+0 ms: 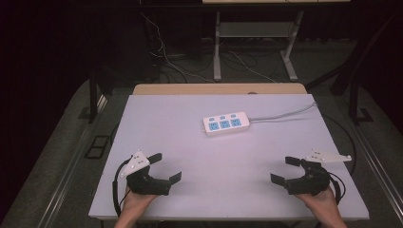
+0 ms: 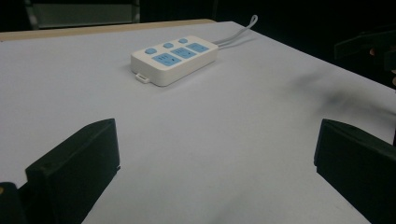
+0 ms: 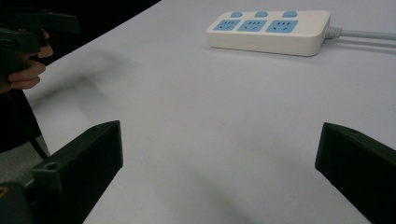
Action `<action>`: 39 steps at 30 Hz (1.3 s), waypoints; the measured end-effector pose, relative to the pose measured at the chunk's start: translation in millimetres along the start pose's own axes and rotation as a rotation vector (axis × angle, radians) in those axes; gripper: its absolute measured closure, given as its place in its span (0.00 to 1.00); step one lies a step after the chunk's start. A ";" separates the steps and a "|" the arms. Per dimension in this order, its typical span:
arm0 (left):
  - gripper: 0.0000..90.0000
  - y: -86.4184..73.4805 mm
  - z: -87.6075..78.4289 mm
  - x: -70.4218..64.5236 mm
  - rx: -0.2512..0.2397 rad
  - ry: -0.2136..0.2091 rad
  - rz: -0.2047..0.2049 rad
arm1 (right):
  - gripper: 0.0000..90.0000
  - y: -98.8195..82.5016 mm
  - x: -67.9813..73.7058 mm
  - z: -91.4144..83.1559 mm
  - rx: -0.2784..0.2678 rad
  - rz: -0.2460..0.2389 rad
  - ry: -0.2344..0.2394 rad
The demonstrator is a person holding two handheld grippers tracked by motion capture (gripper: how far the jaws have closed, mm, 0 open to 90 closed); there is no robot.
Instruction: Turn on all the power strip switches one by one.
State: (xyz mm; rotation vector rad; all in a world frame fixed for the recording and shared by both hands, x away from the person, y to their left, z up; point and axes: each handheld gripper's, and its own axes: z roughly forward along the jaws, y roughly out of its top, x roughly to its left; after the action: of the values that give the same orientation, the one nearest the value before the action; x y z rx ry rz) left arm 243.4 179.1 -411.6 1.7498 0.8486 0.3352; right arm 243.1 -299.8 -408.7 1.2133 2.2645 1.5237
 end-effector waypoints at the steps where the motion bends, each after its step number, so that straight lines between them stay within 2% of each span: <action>1: 0.00 -0.3 0.1 0.2 -0.002 -0.001 -0.001 | 0.01 -0.2 -0.3 0.6 0.003 0.001 0.000; 12: 0.00 -1.8 2.7 -0.6 0.010 -0.003 0.008 | 0.01 0.5 3.2 6.7 0.039 -0.010 0.023; 21: 0.00 -1.0 9.8 4.3 0.018 -0.003 0.022 | 0.01 0.2 3.6 6.2 0.043 0.002 0.011; 24: 0.00 -0.9 10.6 7.5 0.017 -0.021 -0.002 | 0.01 -0.6 2.6 5.8 0.054 0.006 0.009; 28: 0.00 -0.4 11.2 6.9 0.025 -0.031 -0.012 | 0.01 -0.6 2.4 6.8 0.064 0.012 0.012; 39: 0.00 1.3 17.2 1.8 0.059 -0.066 -0.009 | 0.01 1.9 4.5 12.7 0.127 -0.010 -0.004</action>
State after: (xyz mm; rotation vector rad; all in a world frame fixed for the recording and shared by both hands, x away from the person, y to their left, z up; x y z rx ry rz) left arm 255.5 167.8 -416.8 1.8013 0.8256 0.2474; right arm 247.9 -287.4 -411.8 1.2341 2.3933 1.3907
